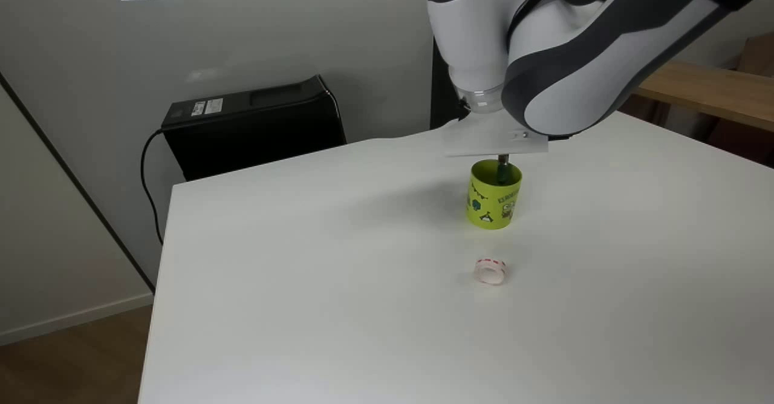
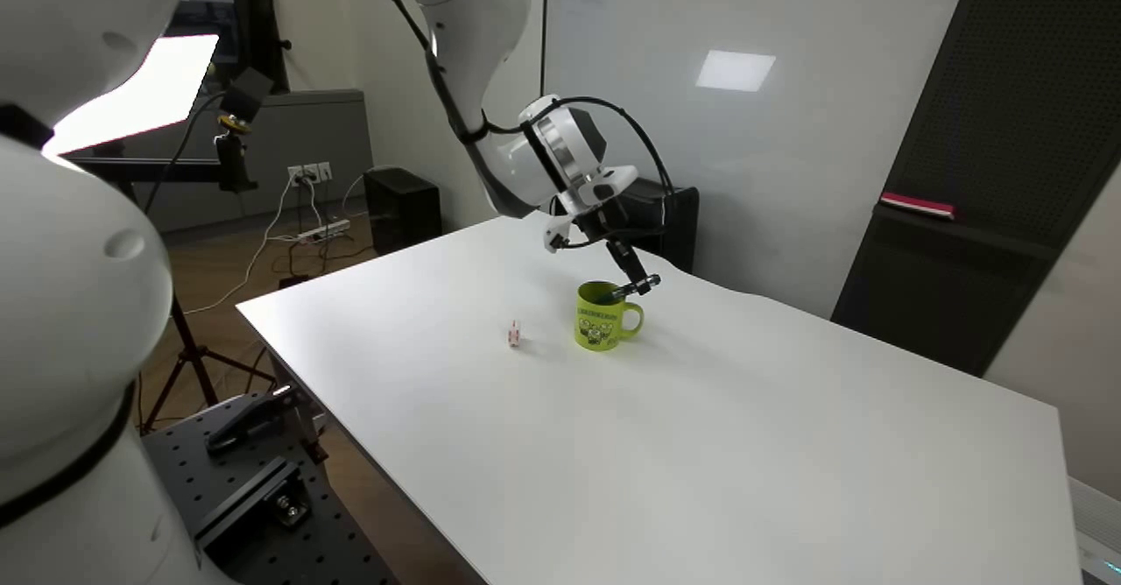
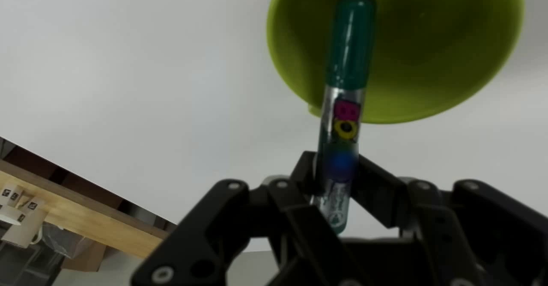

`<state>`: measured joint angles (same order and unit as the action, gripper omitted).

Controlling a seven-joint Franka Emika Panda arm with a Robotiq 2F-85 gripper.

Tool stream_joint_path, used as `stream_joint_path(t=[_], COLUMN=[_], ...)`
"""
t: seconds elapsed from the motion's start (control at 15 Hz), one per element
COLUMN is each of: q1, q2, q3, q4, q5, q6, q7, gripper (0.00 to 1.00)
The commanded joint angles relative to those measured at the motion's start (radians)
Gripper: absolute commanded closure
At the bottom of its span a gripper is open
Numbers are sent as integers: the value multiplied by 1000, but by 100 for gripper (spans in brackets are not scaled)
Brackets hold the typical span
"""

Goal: Put the marker inside the yellow mug

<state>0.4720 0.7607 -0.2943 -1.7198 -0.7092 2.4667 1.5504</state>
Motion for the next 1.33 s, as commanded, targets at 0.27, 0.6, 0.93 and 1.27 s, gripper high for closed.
stream_joint_path(t=[0.27, 0.6, 0.93, 1.27], q1=[-2, -19, -13, -21], q2=[18, 14, 10, 10], q3=[31, 79, 103, 137], q4=[3, 3, 4, 1], q5=[-168, -241, -352, -512], q6=[-14, -38, -57, -95], q7=[180, 240, 332, 456], gripper=[94, 94, 94, 94])
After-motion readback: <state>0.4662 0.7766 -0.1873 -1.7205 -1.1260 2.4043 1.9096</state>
